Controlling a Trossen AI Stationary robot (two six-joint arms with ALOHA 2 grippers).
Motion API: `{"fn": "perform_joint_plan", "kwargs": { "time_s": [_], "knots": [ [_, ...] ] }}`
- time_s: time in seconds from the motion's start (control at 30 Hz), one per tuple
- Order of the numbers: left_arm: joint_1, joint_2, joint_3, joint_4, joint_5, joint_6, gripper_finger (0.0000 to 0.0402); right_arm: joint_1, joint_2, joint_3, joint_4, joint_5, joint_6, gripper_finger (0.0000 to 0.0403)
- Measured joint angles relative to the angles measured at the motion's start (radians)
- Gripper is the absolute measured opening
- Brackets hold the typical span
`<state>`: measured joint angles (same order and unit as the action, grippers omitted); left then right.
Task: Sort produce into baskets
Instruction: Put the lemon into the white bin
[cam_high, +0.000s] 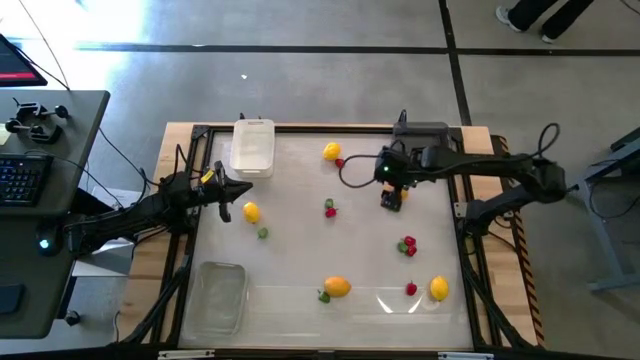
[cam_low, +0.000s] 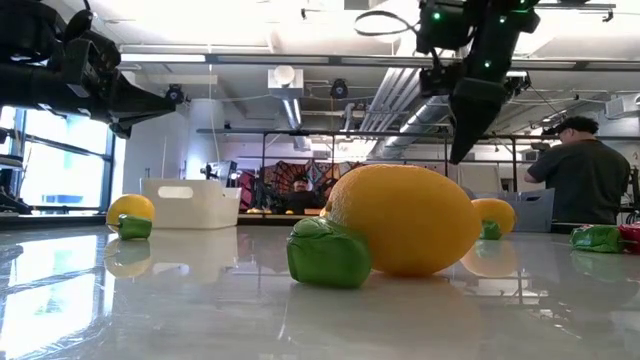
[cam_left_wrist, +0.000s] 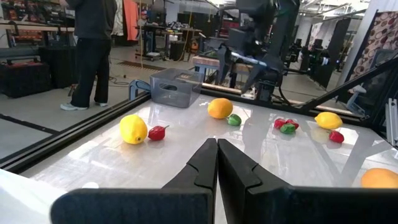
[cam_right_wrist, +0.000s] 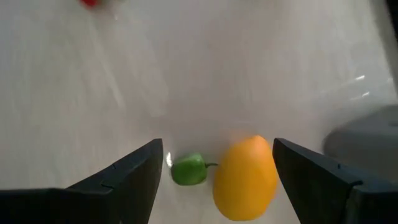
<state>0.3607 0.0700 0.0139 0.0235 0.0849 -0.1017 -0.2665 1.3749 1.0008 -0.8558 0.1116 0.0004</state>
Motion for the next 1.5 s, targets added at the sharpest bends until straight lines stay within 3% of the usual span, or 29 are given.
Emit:
{"fn": "perform_joint_plan", "kwargs": {
  "time_s": [0.23, 0.43, 0.77, 0.97, 1.23, 1.5],
  "knots": [
    [0.0, 0.0, 0.0, 0.0, 0.0, -0.003, 0.0, 0.003, 0.062, 0.0, -0.011, 0.05, 0.032, 0.0296],
    [0.0, 0.0, 0.0, 0.0, 0.001, 0.006, 0.0, -0.03, 0.087, -0.001, -0.041, 0.019, 0.124, 0.0296],
    [0.0, 0.0, 0.0, 0.0, 0.0, 0.008, 0.0, -0.043, 0.087, -0.001, 0.136, 0.015, 0.003, 0.0296],
    [0.0, 0.0, 0.002, 0.072, -0.105, 0.034, 0.0, -0.081, 0.087, -0.001, 0.021, 0.01, 0.052, 0.0296],
    [0.0, 0.0, 0.002, 0.079, -0.105, 0.024, 0.0, -0.139, 0.098, -0.001, -0.008, 0.008, 0.106, 0.0296],
    [-0.001, 0.0, 0.001, 0.077, -0.105, -0.02, 0.0, -0.172, 0.213, -0.001, -0.013, -0.001, 0.077, 0.0296]
  ]
}}
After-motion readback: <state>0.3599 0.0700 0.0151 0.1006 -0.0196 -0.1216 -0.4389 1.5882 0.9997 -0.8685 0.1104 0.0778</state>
